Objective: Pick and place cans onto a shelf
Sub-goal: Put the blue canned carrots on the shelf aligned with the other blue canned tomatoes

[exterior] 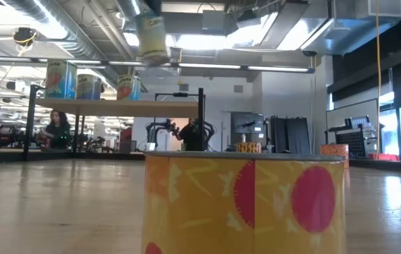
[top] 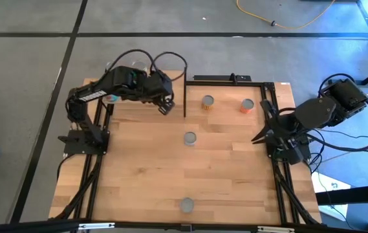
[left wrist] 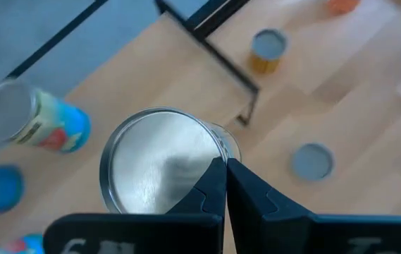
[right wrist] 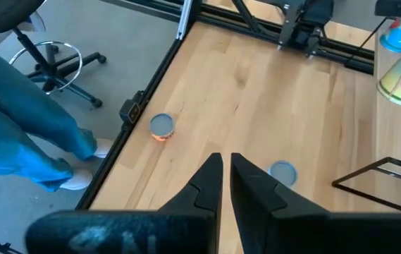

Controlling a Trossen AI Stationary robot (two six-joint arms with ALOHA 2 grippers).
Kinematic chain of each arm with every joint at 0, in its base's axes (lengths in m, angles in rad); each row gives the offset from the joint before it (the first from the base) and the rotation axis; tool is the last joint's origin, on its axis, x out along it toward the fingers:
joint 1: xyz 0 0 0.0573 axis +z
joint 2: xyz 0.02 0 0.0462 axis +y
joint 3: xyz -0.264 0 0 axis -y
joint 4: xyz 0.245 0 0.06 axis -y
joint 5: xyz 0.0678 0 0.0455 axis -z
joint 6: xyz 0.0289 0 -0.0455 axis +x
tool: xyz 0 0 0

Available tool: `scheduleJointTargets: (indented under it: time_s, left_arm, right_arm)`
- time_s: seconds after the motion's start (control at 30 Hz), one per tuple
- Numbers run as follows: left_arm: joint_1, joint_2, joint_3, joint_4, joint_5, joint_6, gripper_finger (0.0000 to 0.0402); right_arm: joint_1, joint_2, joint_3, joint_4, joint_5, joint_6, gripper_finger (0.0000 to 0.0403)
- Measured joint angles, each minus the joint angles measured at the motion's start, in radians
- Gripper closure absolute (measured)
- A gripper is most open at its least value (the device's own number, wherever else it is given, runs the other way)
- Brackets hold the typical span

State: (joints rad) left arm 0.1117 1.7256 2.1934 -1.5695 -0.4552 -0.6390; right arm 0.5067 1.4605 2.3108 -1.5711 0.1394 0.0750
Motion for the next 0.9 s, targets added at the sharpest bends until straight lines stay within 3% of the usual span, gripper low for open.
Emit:
scheduleJointTargets:
  time_s: [0.2,0.47,0.9]
  left_arm:
    - [0.064,-0.137,-0.208,-0.002,0.007,-0.006,0.0401]
    - [0.158,-0.279,-0.385,-0.002,-0.006,0.010,0.0401]
    - [0.325,-0.279,-0.518,0.099,0.056,0.204,0.0401]
  right_arm:
    - [-0.001,0.000,0.000,0.000,0.000,-0.003,0.0370]
    - [-0.001,0.000,0.000,0.000,0.000,-0.004,0.0370]
    - [-0.001,0.001,0.000,0.000,0.052,0.002,0.0370]
